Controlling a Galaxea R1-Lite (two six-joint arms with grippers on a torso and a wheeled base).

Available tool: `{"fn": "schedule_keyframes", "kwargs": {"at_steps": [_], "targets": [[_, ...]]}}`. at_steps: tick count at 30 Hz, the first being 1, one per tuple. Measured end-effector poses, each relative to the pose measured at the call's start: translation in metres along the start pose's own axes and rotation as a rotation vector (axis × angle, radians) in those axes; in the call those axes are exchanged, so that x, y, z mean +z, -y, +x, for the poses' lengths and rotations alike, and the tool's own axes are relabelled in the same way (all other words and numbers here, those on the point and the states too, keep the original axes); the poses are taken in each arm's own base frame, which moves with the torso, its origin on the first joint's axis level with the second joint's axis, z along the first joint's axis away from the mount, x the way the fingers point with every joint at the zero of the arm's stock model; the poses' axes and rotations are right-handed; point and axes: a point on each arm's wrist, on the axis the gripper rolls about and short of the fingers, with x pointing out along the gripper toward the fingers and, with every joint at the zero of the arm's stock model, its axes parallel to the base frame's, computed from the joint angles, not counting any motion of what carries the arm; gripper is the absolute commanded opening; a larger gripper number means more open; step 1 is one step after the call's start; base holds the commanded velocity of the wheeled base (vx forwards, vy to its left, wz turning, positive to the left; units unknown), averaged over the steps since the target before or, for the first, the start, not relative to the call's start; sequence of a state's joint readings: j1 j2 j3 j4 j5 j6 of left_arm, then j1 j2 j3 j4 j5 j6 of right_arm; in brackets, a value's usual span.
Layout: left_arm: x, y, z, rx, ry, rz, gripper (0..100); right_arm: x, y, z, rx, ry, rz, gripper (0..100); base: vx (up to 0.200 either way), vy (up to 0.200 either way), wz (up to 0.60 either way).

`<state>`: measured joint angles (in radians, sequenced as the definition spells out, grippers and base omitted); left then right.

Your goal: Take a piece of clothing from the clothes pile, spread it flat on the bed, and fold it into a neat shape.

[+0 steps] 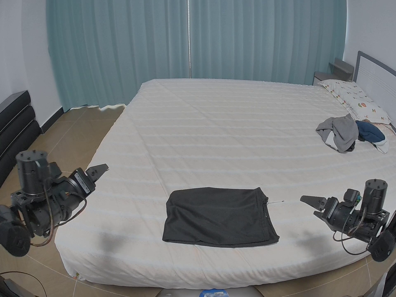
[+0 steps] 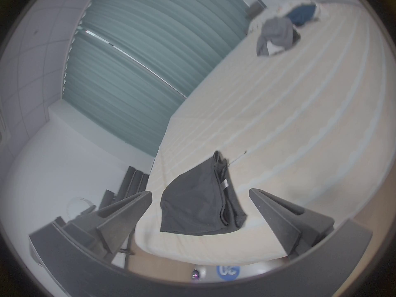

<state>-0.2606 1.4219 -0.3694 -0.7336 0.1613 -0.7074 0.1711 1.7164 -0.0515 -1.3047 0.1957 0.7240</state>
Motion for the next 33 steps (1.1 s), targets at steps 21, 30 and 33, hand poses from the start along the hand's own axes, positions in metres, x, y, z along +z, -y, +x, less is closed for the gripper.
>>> {"fn": "schedule_keyframes", "kwargs": {"at_steps": [21, 30, 33], "targets": [[0.006, -0.03, -0.142, 0.057, 0.227, 0.274, 100, -0.009, -0.021, -0.142, -0.09, 0.135, -0.459, 100, 0.0, 0.0, 0.0], [-0.008, -0.054, -0.189, 0.129, 0.327, 0.449, 100, -0.017, -0.028, -0.185, -0.077, 0.28, -0.693, 100, 0.0, 0.0, 0.0], [-0.014, -0.061, -0.203, 0.175, 0.38, 0.514, 100, -0.021, -0.03, -0.196, -0.074, 0.315, -0.728, 100, 0.0, 0.0, 0.0]]}}
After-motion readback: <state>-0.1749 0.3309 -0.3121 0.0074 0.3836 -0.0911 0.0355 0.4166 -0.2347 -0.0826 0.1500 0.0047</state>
